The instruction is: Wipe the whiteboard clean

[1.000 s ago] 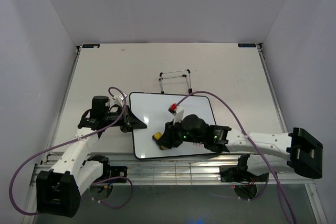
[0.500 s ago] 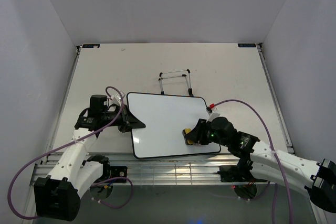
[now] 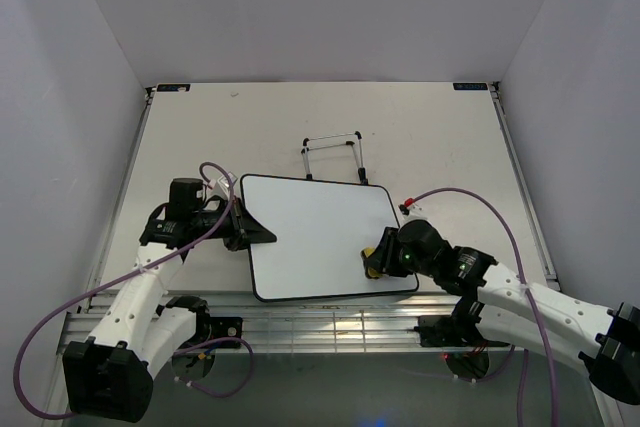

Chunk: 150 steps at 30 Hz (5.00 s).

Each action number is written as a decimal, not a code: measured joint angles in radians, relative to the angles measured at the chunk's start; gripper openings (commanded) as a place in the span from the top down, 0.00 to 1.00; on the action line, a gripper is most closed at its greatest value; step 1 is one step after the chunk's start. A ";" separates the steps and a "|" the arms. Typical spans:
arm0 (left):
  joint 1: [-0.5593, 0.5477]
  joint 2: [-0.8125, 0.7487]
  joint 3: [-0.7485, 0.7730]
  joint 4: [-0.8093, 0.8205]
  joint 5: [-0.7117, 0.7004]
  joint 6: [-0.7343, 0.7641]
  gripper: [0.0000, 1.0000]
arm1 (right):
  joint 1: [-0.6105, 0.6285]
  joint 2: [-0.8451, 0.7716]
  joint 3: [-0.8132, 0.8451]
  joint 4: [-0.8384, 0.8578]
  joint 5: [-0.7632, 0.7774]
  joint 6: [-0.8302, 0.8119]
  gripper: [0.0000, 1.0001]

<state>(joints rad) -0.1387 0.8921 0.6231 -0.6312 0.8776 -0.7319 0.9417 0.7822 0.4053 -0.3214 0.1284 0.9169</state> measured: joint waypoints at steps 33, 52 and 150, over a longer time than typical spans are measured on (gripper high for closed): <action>0.022 -0.176 0.158 -0.215 -0.151 -0.005 1.00 | -0.187 0.009 -0.126 0.245 -0.166 -0.043 0.92; 0.034 -0.194 0.092 -0.048 -0.085 0.035 1.00 | -0.065 -0.026 -0.116 0.294 -0.225 -0.190 0.92; -0.035 -0.095 0.218 0.041 -0.118 -0.026 1.00 | -0.543 0.143 0.004 0.373 -0.564 -0.473 0.92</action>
<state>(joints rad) -0.1741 0.7971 0.8413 -0.5903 0.7597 -0.7574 0.3988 0.9253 0.4095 0.0517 -0.4358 0.4442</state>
